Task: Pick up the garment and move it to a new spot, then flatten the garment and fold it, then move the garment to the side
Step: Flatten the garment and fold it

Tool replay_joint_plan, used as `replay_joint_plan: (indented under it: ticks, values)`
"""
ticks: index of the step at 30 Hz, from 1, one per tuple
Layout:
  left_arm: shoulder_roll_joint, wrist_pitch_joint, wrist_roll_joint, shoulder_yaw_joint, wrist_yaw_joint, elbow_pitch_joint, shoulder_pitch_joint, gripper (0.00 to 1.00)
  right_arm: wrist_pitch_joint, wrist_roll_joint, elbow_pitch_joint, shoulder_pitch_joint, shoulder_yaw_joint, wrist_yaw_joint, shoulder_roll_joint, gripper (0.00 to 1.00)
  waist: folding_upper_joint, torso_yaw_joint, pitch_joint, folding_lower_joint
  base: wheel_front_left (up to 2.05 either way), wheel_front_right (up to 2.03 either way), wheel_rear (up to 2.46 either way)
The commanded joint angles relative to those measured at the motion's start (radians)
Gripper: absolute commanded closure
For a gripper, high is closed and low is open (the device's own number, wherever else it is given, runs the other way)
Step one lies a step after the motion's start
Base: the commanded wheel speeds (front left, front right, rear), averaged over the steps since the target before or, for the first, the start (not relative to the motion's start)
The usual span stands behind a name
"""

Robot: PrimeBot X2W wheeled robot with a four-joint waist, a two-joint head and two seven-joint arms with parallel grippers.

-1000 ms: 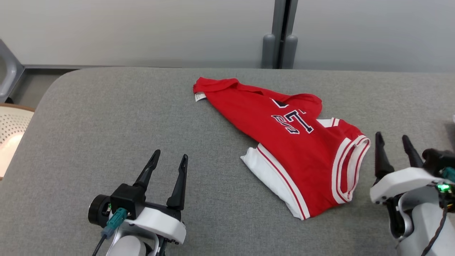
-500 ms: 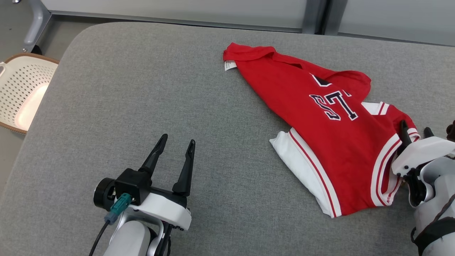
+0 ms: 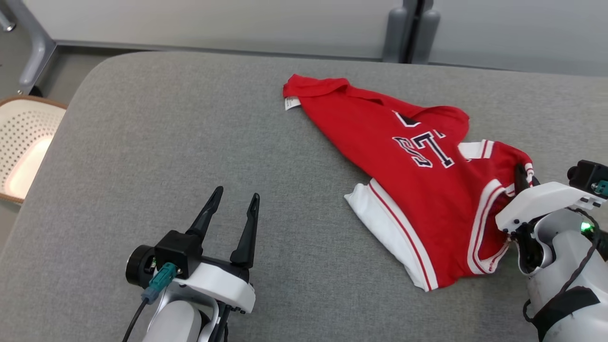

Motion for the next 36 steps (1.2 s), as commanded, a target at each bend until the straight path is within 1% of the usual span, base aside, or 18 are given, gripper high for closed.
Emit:
replay_joint_plan:
  ticks: [1, 5, 9, 11, 13, 17, 19, 20, 24, 26, 30, 36]
  values:
    - [0.003, -0.002, -0.002, 0.005, 0.003, 0.002, 0.013, 0.00, -0.014, 0.040, -0.026, 0.020, 0.025, 0.000, -0.001, 1.00, 0.0000, -0.027, -0.034, 0.0000, 0.00, 0.00, 0.00]
    - [0.004, -0.002, 0.005, 0.013, 0.008, 0.008, 0.043, 0.00, -0.020, 0.163, -0.116, 0.032, 0.056, 0.000, -0.004, 1.00, 0.0000, -0.059, -0.092, 0.0000, 0.00, 0.00, 0.00]
    - [0.003, -0.002, 0.009, 0.028, 0.011, 0.005, 0.074, 0.00, -0.013, 0.252, -0.225, 0.034, 0.068, 0.000, -0.031, 1.00, 0.0000, -0.086, -0.141, 0.0000, 0.00, 0.00, 0.00]
    - [0.003, -0.002, 0.010, 0.036, 0.012, 0.004, 0.087, 0.00, -0.016, 0.271, -0.271, 0.027, 0.055, 0.000, -0.043, 1.00, 0.0000, -0.097, -0.160, 0.0000, 0.00, 0.00, 0.00]
    - [0.003, -0.002, 0.009, 0.037, 0.013, 0.002, 0.098, 0.00, -0.022, 0.286, -0.311, 0.015, 0.018, 0.000, -0.042, 1.00, 0.0000, -0.104, -0.174, 0.0000, 0.00, 0.00, 0.00]
    - [0.003, -0.002, -0.001, 0.034, 0.018, -0.004, 0.118, 0.00, -0.016, 0.280, -0.364, -0.003, -0.057, 0.000, 0.003, 1.00, 0.0000, -0.107, -0.192, 0.0000, 0.00, 0.00, 0.00]
    - [0.004, -0.002, -0.009, 0.034, 0.021, -0.007, 0.123, 0.00, 0.001, 0.270, -0.399, -0.008, -0.064, 0.000, 0.028, 1.00, 0.0000, -0.106, -0.196, 0.0000, 0.00, 0.00, 0.00]
    - [0.004, -0.002, -0.009, 0.034, 0.021, -0.007, 0.123, 0.00, 0.001, 0.270, -0.399, -0.008, -0.064, 0.000, 0.028, 1.00, 0.0000, -0.106, -0.196, 0.0000, 0.00, 0.00, 0.00]
    - [0.003, -0.002, -0.012, 0.031, 0.021, -0.010, 0.134, 0.00, 0.028, 0.275, -0.471, -0.008, -0.032, 0.000, 0.053, 1.00, 0.0000, -0.096, -0.197, 0.0000, 0.00, 0.00, 0.00]
    - [0.003, -0.002, -0.014, 0.029, 0.019, -0.007, 0.134, 0.00, 0.031, 0.339, -0.487, -0.012, 0.034, 0.000, 0.058, 1.00, 0.0000, -0.085, -0.197, 0.0000, 0.00, 0.00, 0.00]
    - [0.004, -0.002, -0.016, 0.026, 0.020, -0.002, 0.136, 0.00, -0.014, 0.470, -0.499, -0.036, 0.187, 0.000, 0.056, 1.00, 0.0000, -0.064, -0.200, 0.0000, 0.00, 0.00, 0.00]
    - [0.003, -0.002, -0.023, 0.011, 0.025, 0.003, 0.140, 0.00, -0.141, 0.652, -0.443, -0.112, 0.430, 0.000, 0.057, 1.00, 0.0000, -0.028, -0.207, 0.0000, 0.00, 0.00, 0.00]
